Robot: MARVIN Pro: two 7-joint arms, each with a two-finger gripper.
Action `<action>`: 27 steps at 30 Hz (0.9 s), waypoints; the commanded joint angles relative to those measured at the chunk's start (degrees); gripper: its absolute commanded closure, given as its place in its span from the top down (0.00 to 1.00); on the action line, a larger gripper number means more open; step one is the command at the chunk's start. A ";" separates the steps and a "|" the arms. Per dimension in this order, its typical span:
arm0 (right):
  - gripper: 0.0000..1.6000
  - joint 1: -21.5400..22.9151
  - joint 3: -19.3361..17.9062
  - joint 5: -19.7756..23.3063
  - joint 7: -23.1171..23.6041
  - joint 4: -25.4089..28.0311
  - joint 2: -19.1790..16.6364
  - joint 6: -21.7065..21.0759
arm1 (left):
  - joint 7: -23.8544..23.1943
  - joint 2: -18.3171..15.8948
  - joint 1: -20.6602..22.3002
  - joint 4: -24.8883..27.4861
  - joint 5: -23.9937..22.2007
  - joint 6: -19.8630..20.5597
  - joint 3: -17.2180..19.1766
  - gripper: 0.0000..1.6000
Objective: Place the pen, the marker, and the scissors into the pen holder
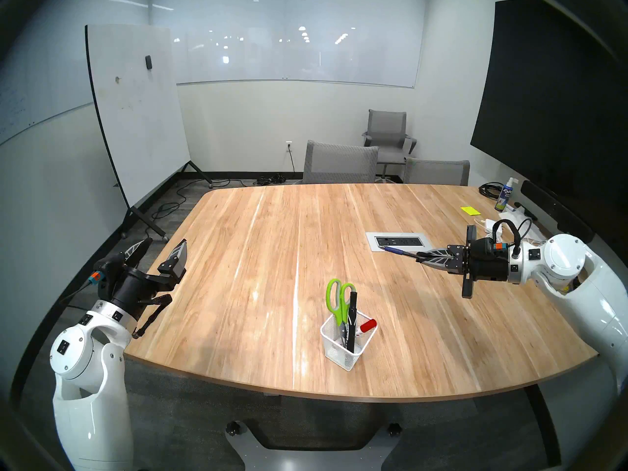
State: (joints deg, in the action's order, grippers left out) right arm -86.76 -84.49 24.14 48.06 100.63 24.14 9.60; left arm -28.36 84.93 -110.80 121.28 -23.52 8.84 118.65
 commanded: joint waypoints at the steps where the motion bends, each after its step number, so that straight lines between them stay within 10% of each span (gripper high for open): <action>1: 0.00 0.78 -0.61 0.12 -0.15 0.27 -0.17 0.04 | 0.04 0.06 0.04 1.26 0.02 -0.04 -0.10 1.00; 27: 0.00 0.78 -0.61 0.12 -0.15 0.27 -0.17 0.05 | 0.00 0.10 0.06 1.26 0.05 -0.02 -0.08 1.00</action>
State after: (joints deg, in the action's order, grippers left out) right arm -86.76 -84.49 24.14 48.06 100.63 24.14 9.61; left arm -28.42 84.95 -110.77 121.28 -23.49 8.86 118.68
